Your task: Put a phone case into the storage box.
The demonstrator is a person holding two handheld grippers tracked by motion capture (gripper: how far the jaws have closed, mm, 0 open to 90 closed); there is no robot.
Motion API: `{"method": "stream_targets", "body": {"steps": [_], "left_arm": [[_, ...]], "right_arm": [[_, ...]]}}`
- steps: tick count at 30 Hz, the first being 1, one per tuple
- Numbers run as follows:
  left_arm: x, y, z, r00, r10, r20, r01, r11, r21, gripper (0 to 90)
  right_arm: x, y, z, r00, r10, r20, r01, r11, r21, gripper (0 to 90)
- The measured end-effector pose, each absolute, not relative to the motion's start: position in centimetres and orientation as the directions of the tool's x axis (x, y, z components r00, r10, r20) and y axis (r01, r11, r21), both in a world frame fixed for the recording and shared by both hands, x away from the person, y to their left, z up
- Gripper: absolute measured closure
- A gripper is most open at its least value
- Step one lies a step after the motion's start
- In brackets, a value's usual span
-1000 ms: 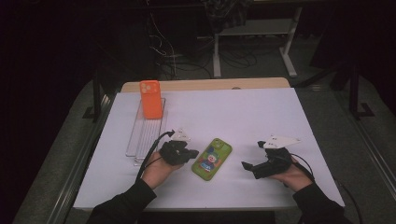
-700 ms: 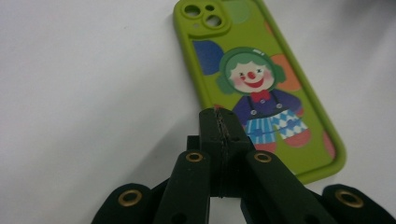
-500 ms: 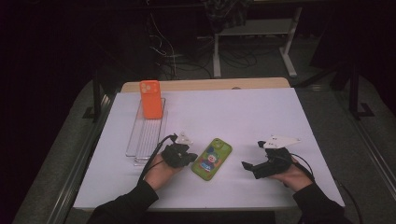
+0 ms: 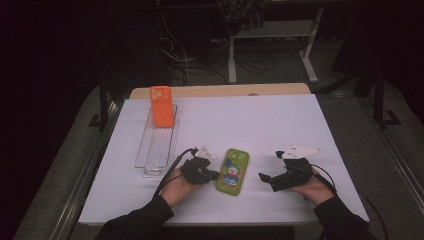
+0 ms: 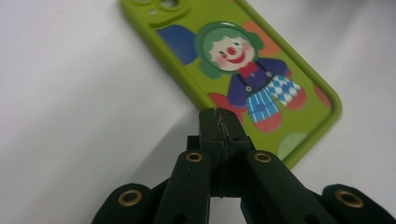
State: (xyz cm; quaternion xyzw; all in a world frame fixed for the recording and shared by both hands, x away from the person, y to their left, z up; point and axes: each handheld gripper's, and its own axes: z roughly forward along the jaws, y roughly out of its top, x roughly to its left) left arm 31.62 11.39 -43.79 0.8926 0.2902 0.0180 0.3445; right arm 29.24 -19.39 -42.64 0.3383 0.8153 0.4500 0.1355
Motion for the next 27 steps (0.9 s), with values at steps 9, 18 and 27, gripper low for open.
{"method": "stream_targets", "body": {"steps": [9, 18, 27], "left_arm": [[31.1, 8.1, -44.2, 0.856, 0.469, -0.218, 0.487, -0.588, 0.645, 89.7], [31.4, 4.9, -44.5, 0.881, 0.424, -0.211, 0.447, -0.596, 0.667, 89.7], [31.6, 6.0, -43.6, 0.903, 0.400, -0.157, 0.392, -0.619, 0.680, 87.7]], "right_arm": [[29.3, -19.5, -42.6, -0.734, 0.673, 0.085, 0.430, 0.364, 0.826, 0.0], [29.2, -19.5, -42.6, -0.733, 0.674, 0.090, 0.433, 0.360, 0.826, 0.0], [29.3, -19.6, -42.6, -0.732, 0.675, 0.090, 0.433, 0.359, 0.827, 0.0]]}}
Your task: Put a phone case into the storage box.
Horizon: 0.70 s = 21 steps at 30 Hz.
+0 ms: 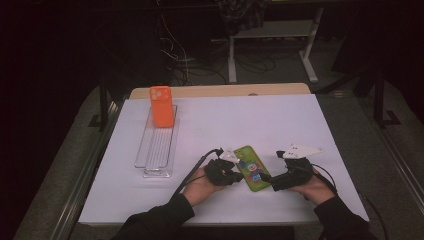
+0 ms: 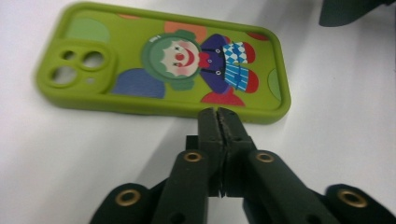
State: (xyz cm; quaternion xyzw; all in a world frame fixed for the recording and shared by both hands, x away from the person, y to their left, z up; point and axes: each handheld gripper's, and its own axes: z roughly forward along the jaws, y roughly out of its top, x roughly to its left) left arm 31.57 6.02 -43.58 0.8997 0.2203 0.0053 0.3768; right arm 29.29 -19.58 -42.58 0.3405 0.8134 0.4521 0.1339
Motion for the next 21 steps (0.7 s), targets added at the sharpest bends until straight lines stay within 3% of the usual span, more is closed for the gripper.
{"method": "stream_targets", "body": {"steps": [5, 11, 17, 21], "left_arm": [[31.5, 8.2, -42.6, 0.909, 0.407, -0.094, 0.355, -0.633, 0.688, 68.1], [31.0, 11.1, -41.7, 0.897, 0.436, -0.075, 0.353, -0.602, 0.716, 34.8], [30.7, 13.1, -41.7, 0.897, 0.439, -0.037, 0.330, -0.612, 0.718, 18.5], [30.8, 13.3, -41.7, 0.882, 0.464, -0.074, 0.362, -0.569, 0.738, 4.9]], "right_arm": [[29.3, -19.6, -42.6, -0.731, 0.677, 0.091, 0.433, 0.357, 0.828, 0.0], [29.3, -19.5, -42.4, -0.724, 0.683, 0.092, 0.438, 0.354, 0.826, 0.0], [29.3, -19.3, -42.2, -0.718, 0.689, 0.097, 0.448, 0.352, 0.822, 0.0], [29.4, -19.0, -42.1, -0.711, 0.694, 0.115, 0.473, 0.351, 0.808, 0.0]]}}
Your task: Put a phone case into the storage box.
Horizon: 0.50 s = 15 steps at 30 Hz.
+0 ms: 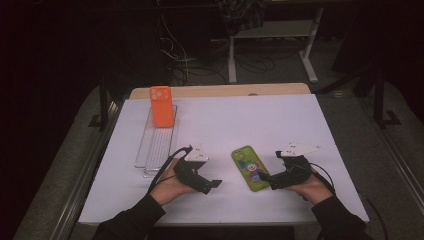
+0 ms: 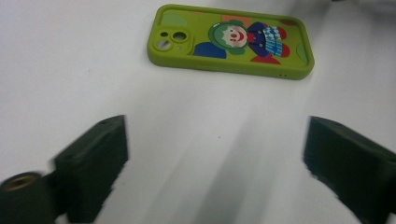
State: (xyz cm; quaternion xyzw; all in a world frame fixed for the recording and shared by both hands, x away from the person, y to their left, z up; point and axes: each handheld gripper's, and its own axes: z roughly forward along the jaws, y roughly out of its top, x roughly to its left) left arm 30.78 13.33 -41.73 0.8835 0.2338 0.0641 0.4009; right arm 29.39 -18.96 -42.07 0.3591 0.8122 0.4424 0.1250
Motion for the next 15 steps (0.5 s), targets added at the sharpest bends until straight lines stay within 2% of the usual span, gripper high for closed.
{"method": "stream_targets", "body": {"steps": [3, 15], "left_arm": [[30.9, 13.5, -41.6, 0.877, 0.476, -0.074, 0.363, -0.553, 0.750, 0.0], [31.3, 14.4, -41.0, 0.872, 0.483, -0.084, 0.367, -0.528, 0.766, 0.0]], "right_arm": [[29.3, -18.7, -42.0, -0.705, 0.699, 0.123, 0.486, 0.350, 0.801, 0.0], [29.1, -17.6, -41.0, -0.673, 0.727, 0.132, 0.512, 0.330, 0.793, 0.0]]}}
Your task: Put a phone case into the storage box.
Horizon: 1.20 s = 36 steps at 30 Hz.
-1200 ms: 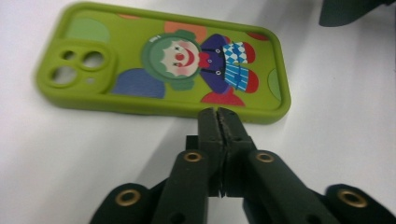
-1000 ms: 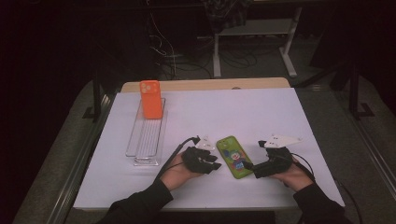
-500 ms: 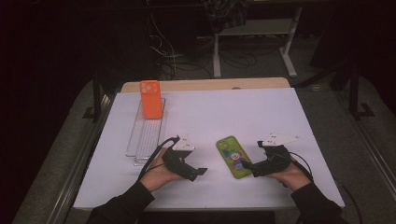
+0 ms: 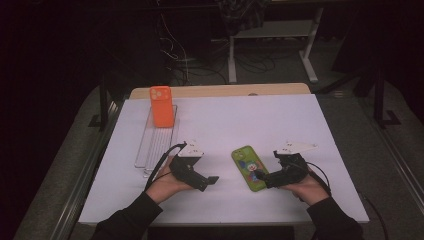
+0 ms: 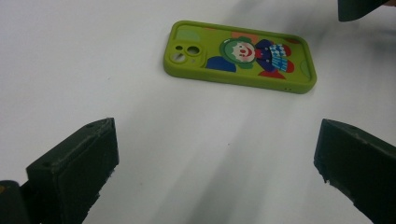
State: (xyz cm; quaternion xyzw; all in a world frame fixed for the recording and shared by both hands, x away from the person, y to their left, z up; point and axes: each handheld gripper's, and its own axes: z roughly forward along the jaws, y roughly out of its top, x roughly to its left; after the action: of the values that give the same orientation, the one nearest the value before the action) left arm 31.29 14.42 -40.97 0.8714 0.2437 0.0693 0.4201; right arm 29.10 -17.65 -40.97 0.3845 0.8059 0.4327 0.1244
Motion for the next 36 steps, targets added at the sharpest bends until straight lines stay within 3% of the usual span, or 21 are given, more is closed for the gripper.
{"method": "stream_targets", "body": {"steps": [20, 36], "left_arm": [[31.6, 14.4, -41.1, 0.868, 0.488, -0.097, 0.378, -0.521, 0.765, 0.0], [31.7, 14.7, -41.1, 0.865, 0.493, -0.094, 0.381, -0.524, 0.762, 0.0]], "right_arm": [[31.5, -14.2, -39.6, -0.647, 0.756, 0.102, 0.529, 0.348, 0.774, 0.0], [31.5, -14.5, -39.9, -0.613, 0.785, 0.096, 0.557, 0.342, 0.757, 0.0]]}}
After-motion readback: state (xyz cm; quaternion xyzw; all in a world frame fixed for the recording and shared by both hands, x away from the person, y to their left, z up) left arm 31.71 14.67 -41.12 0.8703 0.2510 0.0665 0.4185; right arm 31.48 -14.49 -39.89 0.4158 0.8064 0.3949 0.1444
